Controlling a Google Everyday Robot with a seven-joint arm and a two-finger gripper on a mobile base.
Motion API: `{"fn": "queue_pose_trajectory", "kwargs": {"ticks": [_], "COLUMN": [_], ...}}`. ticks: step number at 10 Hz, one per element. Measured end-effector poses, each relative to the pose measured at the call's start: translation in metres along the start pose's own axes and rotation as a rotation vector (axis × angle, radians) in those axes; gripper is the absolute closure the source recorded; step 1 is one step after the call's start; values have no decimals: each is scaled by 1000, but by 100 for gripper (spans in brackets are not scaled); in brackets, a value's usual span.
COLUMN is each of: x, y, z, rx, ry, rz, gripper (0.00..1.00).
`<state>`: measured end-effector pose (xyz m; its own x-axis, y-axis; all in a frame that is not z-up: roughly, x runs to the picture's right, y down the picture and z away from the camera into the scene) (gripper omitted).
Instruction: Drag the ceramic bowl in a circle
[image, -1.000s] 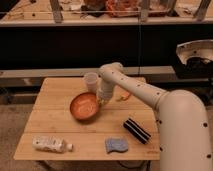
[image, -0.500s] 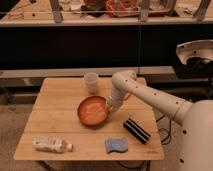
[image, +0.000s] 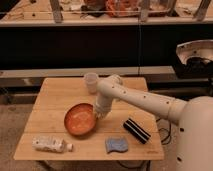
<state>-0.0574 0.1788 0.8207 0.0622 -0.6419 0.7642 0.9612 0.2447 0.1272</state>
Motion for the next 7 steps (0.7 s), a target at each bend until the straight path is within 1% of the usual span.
{"fn": "queue_pose_trajectory", "kwargs": {"ticks": [1, 2, 3, 5, 7], "x": [1, 5, 14, 46, 79], "y": [-24, -33, -40, -43, -38], "z": [2, 1, -1, -6, -10], "rx": [-3, -4, -4, 3, 3], "ry": [3, 6, 9, 12, 9], "rz": [-45, -65, -81, -83, -66], "gripper": [100, 100, 100, 100, 100]}}
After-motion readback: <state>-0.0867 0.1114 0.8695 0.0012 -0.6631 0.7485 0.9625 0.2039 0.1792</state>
